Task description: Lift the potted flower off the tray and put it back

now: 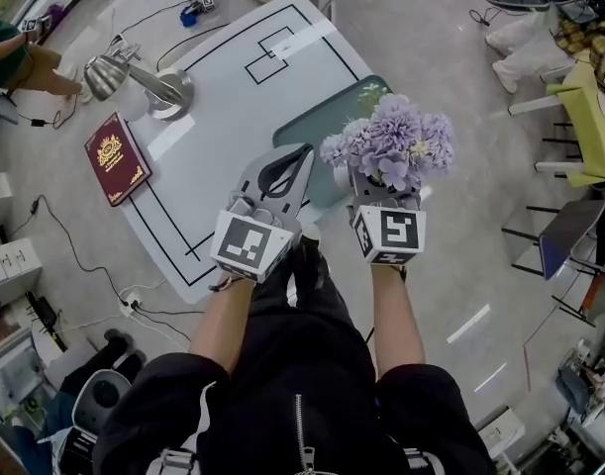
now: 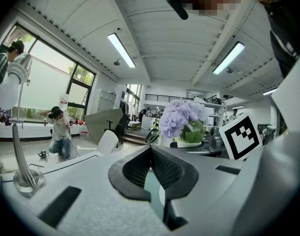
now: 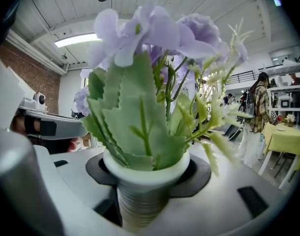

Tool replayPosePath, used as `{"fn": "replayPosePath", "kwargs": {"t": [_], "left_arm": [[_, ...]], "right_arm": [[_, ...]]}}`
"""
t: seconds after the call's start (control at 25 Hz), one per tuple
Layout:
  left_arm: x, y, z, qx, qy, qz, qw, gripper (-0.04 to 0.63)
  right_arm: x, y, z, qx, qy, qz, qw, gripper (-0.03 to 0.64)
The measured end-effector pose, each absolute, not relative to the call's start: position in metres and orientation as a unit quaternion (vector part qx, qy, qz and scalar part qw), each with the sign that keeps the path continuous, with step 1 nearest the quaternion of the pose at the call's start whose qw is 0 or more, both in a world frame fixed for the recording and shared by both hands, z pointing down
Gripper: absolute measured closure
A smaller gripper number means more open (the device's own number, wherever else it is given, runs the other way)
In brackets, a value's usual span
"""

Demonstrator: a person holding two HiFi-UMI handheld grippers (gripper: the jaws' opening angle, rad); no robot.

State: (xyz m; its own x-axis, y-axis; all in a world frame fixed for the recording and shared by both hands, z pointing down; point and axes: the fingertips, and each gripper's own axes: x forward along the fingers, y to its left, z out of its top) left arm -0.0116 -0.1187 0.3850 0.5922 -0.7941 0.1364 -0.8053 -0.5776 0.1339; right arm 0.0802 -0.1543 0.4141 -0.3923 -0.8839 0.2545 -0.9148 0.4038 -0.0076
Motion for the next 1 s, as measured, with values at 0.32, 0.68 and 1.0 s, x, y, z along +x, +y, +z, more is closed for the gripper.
{"fn": "replayPosePath", "kwargs": {"t": [0.32,0.68,1.0], "left_arm": [[-0.015,-0.132,0.418,0.88,-0.456,0.051,0.12,0.59],[-0.017,-0.148,0.447,0.879,-0.453,0.074,0.127,0.589],[-0.026,-0.158,0.473,0.87,-0.461,0.089,0.15,0.589]], "right_arm": [[0.079,-0.178,0.44,0.534,-0.833,0.081,0.118,0.37],[0.074,-0.209,0.462,0.525,-0.839,0.084,0.118,0.37],[0.066,-0.237,0.481,0.519,-0.843,0.072,0.122,0.37]]}}
